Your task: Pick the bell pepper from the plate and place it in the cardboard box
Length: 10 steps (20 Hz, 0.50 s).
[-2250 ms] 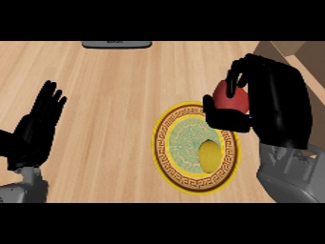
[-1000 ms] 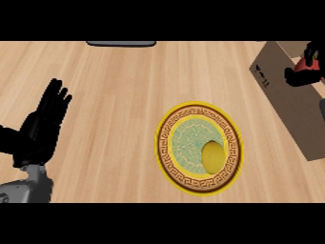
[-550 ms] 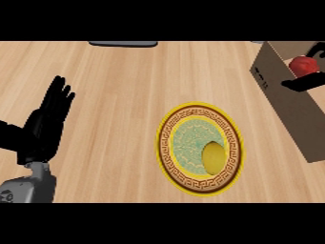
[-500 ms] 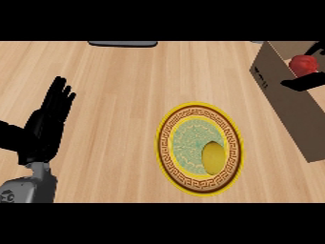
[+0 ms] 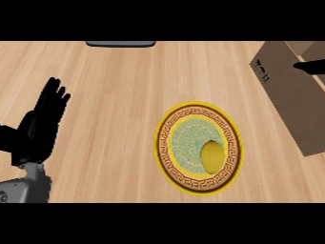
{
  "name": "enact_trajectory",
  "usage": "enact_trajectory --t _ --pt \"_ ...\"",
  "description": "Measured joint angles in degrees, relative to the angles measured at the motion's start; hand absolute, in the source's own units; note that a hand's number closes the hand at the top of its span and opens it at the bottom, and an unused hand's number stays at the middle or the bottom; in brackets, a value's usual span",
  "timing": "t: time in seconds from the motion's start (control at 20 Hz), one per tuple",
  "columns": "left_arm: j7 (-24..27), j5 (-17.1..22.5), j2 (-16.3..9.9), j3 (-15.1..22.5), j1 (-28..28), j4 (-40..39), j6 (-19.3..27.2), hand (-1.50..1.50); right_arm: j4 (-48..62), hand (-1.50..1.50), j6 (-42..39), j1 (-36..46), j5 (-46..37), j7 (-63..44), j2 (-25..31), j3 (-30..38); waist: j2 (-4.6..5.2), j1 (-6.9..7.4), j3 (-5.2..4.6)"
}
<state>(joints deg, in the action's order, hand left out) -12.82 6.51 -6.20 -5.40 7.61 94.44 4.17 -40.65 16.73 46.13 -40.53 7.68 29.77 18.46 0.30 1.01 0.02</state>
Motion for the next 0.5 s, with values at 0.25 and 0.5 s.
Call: enact_trajectory --t 0.25,0.5 --pt "0.4 -0.5 0.3 0.3 -0.6 0.1 0.3 0.0 0.4 -1.5 -4.2 1.9 11.6 2.3 -0.8 8.5 -0.18 -0.54 0.07" --pt "0.2 -0.8 0.7 0.7 -1.9 1.2 0.5 0.0 1.1 -1.5 -9.2 1.4 21.0 4.7 0.9 15.6 -0.23 -0.68 0.04"
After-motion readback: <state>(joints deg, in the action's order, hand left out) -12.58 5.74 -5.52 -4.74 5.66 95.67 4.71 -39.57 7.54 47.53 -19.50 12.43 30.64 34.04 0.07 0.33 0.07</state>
